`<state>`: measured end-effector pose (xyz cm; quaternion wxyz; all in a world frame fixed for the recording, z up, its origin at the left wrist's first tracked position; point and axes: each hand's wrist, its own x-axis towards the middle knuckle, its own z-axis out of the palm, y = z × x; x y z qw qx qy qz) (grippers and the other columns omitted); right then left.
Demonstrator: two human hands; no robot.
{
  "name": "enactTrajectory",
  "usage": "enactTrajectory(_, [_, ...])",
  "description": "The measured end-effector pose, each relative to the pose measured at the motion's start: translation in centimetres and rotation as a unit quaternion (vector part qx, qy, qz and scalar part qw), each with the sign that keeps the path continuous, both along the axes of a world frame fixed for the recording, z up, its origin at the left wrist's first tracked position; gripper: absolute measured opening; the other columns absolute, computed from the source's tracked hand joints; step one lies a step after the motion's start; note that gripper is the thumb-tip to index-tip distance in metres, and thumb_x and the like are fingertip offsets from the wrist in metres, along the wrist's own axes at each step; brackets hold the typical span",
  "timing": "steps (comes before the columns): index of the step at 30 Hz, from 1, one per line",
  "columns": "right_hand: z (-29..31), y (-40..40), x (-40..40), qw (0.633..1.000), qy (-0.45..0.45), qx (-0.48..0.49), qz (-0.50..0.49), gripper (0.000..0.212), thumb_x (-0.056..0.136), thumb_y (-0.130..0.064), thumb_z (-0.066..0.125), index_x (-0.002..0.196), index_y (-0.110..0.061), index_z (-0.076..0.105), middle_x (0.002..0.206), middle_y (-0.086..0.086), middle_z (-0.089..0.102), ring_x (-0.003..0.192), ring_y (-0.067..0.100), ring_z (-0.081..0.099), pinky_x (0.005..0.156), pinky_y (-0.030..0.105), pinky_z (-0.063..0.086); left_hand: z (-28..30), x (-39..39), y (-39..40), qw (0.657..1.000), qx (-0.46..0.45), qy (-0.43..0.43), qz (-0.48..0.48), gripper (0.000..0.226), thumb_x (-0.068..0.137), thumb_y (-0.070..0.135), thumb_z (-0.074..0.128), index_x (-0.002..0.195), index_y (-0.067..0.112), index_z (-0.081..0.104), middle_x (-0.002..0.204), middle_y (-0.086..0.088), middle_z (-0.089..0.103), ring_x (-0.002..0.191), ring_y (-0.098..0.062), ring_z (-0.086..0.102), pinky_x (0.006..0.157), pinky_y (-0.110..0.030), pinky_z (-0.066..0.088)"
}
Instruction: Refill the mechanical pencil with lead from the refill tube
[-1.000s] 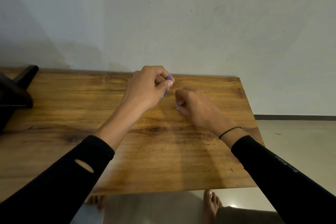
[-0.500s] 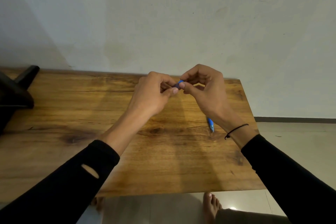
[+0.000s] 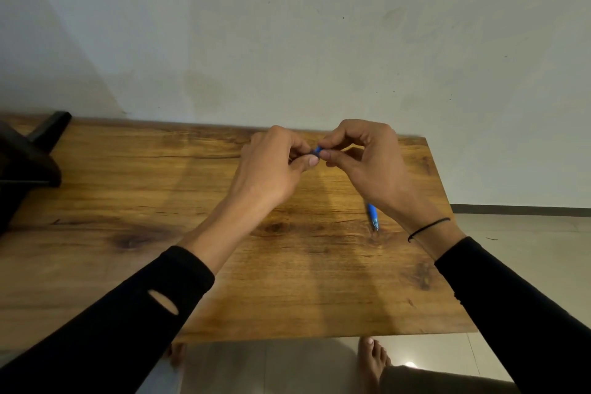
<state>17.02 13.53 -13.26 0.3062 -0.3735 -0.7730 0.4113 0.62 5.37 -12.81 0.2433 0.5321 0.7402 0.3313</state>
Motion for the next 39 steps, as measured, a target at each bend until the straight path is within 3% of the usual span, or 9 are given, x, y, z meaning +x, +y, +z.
enactTrajectory(5, [0.2,-0.8,-0.3,0.999,-0.029,0.022,0.02,0.029,0.092,-0.003,0.08,0.119,-0.012,0.076,0.11,-0.012,0.074,0.105,0.004,0.072,0.088,0.036,0.064,-0.5,-0.4,0.4,0.989,0.003,-0.14,0.039,0.012,0.099,0.022,0.08,0.089,0.029,0.078,0.077,0.005,0.079,0.075,-0.014,0.081,0.064,-0.039,0.069])
enactTrajectory(10, [-0.1,-1.6,-0.3,0.971,-0.182,0.128,0.091,0.089,0.076,-0.031,0.095,0.151,-0.017,0.048,0.137,-0.005,0.05,0.119,0.011,0.059,0.09,0.029,0.058,-0.6,0.0,0.6,0.946,0.002,-0.313,0.086,0.009,0.101,0.018,0.077,0.093,0.02,0.081,0.072,0.0,0.082,0.067,-0.007,0.08,0.057,-0.022,0.062])
enactTrajectory(14, [-0.2,-1.9,-0.1,0.95,-0.214,0.211,0.085,0.082,0.076,-0.033,0.092,0.144,-0.015,0.05,0.132,-0.002,0.05,0.118,0.019,0.056,0.09,0.044,0.06,-0.8,0.6,0.4,0.942,-0.004,-0.326,0.084,0.006,0.099,0.018,0.08,0.095,0.014,0.082,0.078,-0.007,0.082,0.064,-0.007,0.079,0.054,-0.018,0.058])
enactTrajectory(16, [-0.1,-1.3,0.1,0.939,-0.237,0.233,0.088,0.082,0.072,-0.037,0.094,0.14,-0.015,0.054,0.13,-0.001,0.051,0.116,0.02,0.052,0.084,0.045,0.06,-1.2,0.7,0.5,0.957,-0.016,-0.278,0.075,0.01,0.1,0.023,0.079,0.102,0.013,0.083,0.085,-0.006,0.084,0.073,-0.011,0.082,0.059,-0.025,0.063])
enactTrajectory(19, [-0.5,-0.2,1.2,0.91,-0.324,0.233,0.11,0.086,0.069,-0.046,0.095,0.14,-0.015,0.058,0.13,0.0,0.055,0.12,0.021,0.044,0.094,0.043,0.054,-2.1,0.5,0.3,0.999,-0.03,-0.026,0.025,0.013,0.099,0.04,0.077,0.104,0.029,0.083,0.096,0.012,0.083,0.091,-0.009,0.08,0.083,-0.035,0.064])
enactTrajectory(24, [-2.8,1.0,2.2,0.878,-0.415,0.199,0.131,0.091,0.069,-0.06,0.09,0.144,-0.021,0.057,0.132,-0.005,0.055,0.128,0.02,0.04,0.09,0.035,0.024,-3.2,0.6,-0.5,0.99,-0.009,0.141,-0.007,0.017,0.1,0.044,0.068,0.111,0.034,0.076,0.106,0.015,0.08,0.108,-0.012,0.073,0.083,-0.037,0.058])
enactTrajectory(30, [-4.0,0.9,2.7,0.886,-0.396,0.199,0.136,0.097,0.072,-0.06,0.087,0.151,-0.025,0.043,0.132,-0.007,0.05,0.121,0.018,0.038,0.086,0.039,0.022,-5.6,0.3,-0.9,0.982,0.01,0.19,-0.018,0.017,0.101,0.037,0.069,0.116,0.028,0.073,0.116,0.005,0.071,0.11,-0.02,0.066,0.078,-0.033,0.044])
enactTrajectory(33, [-3.3,0.4,2.7,0.887,-0.4,0.194,0.125,0.11,0.072,-0.06,0.087,0.159,-0.021,0.034,0.14,-0.004,0.052,0.128,0.021,0.043,0.089,0.043,0.026,-6.0,0.0,-1.8,0.978,0.006,0.208,-0.02,0.022,0.1,0.033,0.069,0.119,0.023,0.073,0.123,0.0,0.069,0.115,-0.025,0.066,0.078,-0.037,0.053])
enactTrajectory(39, [0.5,-0.1,0.6,0.878,-0.442,0.174,0.059,0.081,0.091,-0.068,0.066,0.144,-0.011,0.042,0.115,0.003,0.074,0.117,0.027,0.061,0.091,0.048,0.024,-2.6,-0.5,-3.1,0.983,-0.11,0.133,-0.065,0.036,0.105,0.027,0.065,0.138,0.016,0.067,0.142,-0.005,0.062,0.134,-0.028,0.059,0.11,-0.041,0.051])
